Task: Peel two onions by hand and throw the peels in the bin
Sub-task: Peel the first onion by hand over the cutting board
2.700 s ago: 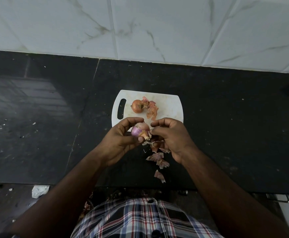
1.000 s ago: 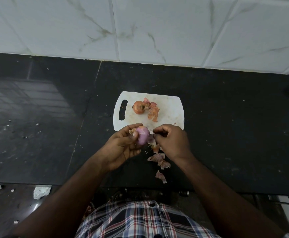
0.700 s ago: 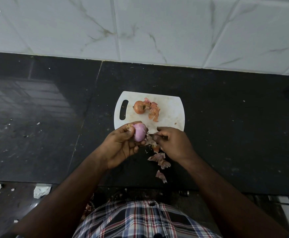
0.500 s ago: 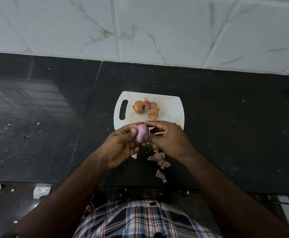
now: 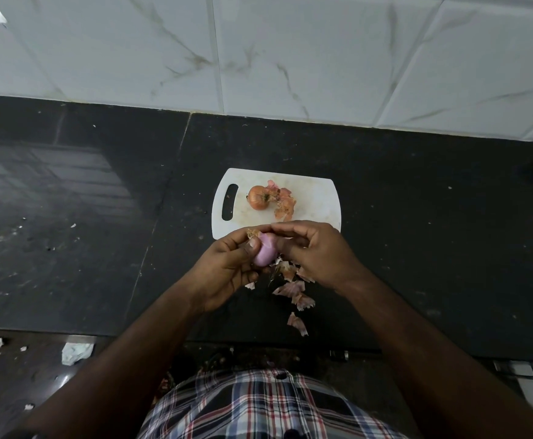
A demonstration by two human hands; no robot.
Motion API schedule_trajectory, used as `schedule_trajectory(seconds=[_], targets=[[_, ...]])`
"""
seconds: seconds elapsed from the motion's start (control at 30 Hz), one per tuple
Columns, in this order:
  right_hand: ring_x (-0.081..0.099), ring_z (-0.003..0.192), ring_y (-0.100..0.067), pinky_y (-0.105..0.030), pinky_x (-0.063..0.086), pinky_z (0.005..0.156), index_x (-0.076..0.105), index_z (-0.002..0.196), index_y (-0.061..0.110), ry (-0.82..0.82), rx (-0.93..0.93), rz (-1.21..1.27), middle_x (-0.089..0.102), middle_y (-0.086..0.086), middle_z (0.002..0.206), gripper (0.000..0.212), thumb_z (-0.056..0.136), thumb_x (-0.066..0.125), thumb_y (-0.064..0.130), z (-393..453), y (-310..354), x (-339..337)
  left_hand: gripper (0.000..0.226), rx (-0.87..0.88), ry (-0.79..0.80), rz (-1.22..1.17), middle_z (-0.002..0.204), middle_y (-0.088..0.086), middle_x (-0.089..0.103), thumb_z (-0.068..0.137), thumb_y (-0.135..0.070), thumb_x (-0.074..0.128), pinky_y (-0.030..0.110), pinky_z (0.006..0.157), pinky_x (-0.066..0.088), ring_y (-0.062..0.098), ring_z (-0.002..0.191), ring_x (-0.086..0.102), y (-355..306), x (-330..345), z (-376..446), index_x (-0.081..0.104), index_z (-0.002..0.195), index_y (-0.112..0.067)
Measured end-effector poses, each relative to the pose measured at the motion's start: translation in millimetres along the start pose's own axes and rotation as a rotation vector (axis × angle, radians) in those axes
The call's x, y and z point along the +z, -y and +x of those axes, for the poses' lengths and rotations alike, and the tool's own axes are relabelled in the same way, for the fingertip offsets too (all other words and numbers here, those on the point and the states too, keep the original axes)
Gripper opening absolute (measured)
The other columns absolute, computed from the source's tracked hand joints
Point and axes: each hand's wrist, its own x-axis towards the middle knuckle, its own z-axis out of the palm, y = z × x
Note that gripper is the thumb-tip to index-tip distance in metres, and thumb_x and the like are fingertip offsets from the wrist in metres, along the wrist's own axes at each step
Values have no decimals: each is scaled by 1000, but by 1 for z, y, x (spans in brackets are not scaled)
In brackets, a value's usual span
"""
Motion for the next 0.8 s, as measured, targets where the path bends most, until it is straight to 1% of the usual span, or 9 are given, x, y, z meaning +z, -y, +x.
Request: schedule_trajectory(seconds=[0.03,0.1,0.23,0.37,0.5,0.6,0.7,0.73,0.8], targets=[[70,98,-1,-27,57,89,73,111,36,17,-5,-12,74,16,107,31,84,79,23,-1,2,0,42,2,2,7,110,16,67,86,-32,68,34,74,47,24,83,61,0,1,0,67,125,-16],[69,101,-2,-32,56,93,73,117,27,-26,-15,-63,74,12,113,40,78,83,22,-1,0,2,45,4,-9,5,114,15,67,84,-33,70,37,79,44,24,89,61,-1,2,2,67,126,-17],[67,109,-5,-36,52,101,72,117,15,-60,-30,-57,73,3,116,40,79,82,12,-1,-4,4,49,12,-17,23,121,14,68,81,-33,72,37,83,46,28,100,60,-3,2,1,67,127,-20],[67,108,-2,-35,53,100,72,117,15,-32,-36,-78,73,4,116,35,83,79,13,-3,-5,1,36,19,-28,33,116,11,71,89,-22,63,25,70,55,18,91,67,-2,5,0,69,125,-19],[68,104,-3,-34,55,96,74,115,16,-15,-48,-150,74,4,112,27,89,72,11,-4,-8,-4,39,19,-30,64,113,10,72,89,-20,59,24,68,55,15,88,68,-1,5,-3,66,127,-16],[72,94,-8,-35,59,86,74,116,19,-31,-59,-188,76,5,105,28,90,67,12,-7,-6,-5,39,28,-48,86,111,9,72,88,-22,61,23,66,54,16,85,67,-1,6,-3,66,126,-15],[68,93,-1,-16,55,81,71,121,17,-34,-137,-265,75,3,109,32,89,68,16,-11,1,-4,40,51,-66,108,113,9,72,89,-22,62,25,65,55,16,86,68,0,7,0,66,128,-15],[67,93,-1,-13,54,79,70,122,15,-32,-177,-312,75,0,110,33,89,68,17,-12,3,-4,39,55,-71,124,111,9,72,90,-20,61,24,64,54,15,84,68,0,9,0,65,129,-14],[68,90,-10,-25,57,78,71,120,12,-42,-232,-370,75,-5,107,32,90,66,19,-13,6,-2,36,70,-78,154,105,6,73,95,-16,58,22,62,53,13,80,69,0,11,0,63,130,-11]])
